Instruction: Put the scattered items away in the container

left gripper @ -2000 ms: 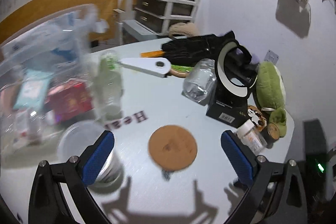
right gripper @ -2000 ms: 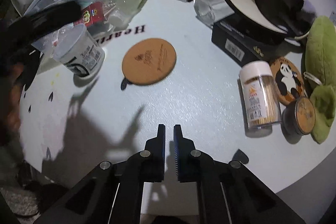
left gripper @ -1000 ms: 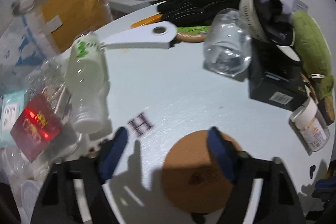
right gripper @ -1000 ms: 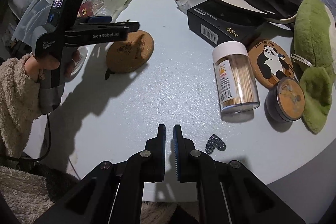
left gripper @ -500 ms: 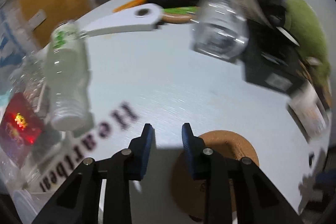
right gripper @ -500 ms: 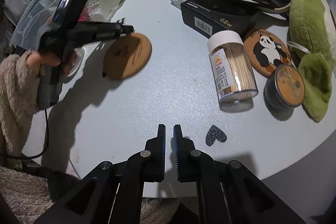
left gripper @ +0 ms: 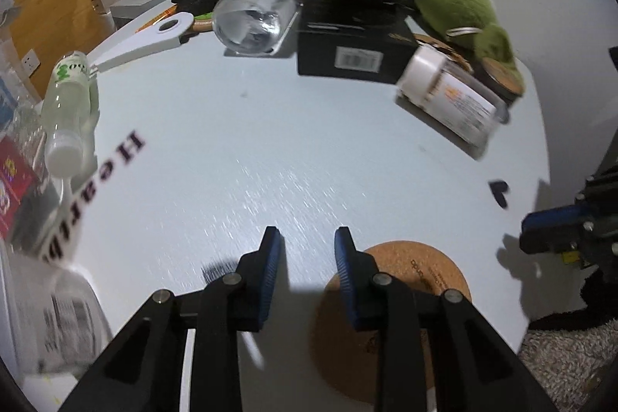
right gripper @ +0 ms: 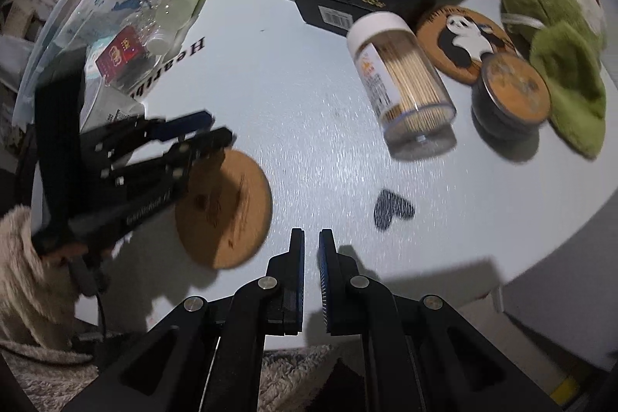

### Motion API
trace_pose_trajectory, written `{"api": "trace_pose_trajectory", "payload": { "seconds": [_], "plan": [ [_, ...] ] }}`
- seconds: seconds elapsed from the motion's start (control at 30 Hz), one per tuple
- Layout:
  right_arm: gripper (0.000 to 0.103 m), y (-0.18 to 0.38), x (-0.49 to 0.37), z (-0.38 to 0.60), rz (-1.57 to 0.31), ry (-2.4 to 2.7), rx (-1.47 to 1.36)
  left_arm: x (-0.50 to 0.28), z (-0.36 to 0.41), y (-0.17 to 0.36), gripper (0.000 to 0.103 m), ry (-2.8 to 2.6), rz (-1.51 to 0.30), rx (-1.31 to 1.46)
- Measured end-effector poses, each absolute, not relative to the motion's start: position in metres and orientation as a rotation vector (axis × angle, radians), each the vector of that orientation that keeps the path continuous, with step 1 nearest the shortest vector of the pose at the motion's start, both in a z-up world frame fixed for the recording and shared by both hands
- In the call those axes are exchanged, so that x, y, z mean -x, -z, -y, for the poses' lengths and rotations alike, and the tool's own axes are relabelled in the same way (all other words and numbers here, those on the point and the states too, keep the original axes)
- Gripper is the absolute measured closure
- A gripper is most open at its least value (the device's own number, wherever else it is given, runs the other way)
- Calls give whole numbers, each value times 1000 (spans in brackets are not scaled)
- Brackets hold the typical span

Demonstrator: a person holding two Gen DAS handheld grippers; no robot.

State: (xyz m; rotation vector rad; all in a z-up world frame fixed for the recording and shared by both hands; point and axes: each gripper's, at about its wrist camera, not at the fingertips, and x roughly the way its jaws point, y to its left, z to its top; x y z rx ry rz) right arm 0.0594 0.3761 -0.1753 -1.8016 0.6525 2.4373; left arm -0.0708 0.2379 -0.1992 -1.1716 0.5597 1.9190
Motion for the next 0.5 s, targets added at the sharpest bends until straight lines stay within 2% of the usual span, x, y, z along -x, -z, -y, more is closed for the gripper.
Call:
{"api": "trace_pose_trajectory", "payload": {
  "seconds": [0.33, 0.4, 0.43, 0.47, 0.5],
  "plan": [
    [94, 160, -111, -357, -933, -2393, 1531, 53, -213, 192, 76, -1904, -601, 1103],
    [90, 161, -121, -350, -974, -2367, 1482, 52, -211, 194, 76, -1882, -625, 1095],
    [75, 162, -123, -347, -988, -2353, 1460, 51, -210, 195, 76, -1869, -637, 1091],
    [43, 163, -125, -345, -997, -2337, 1442, 51, -209, 196, 76, -1857, -650, 1088],
    [28, 166, -128, -342, -1011, -2314, 1426, 49, -208, 197, 76, -1843, -664, 1079]
  ]
}}
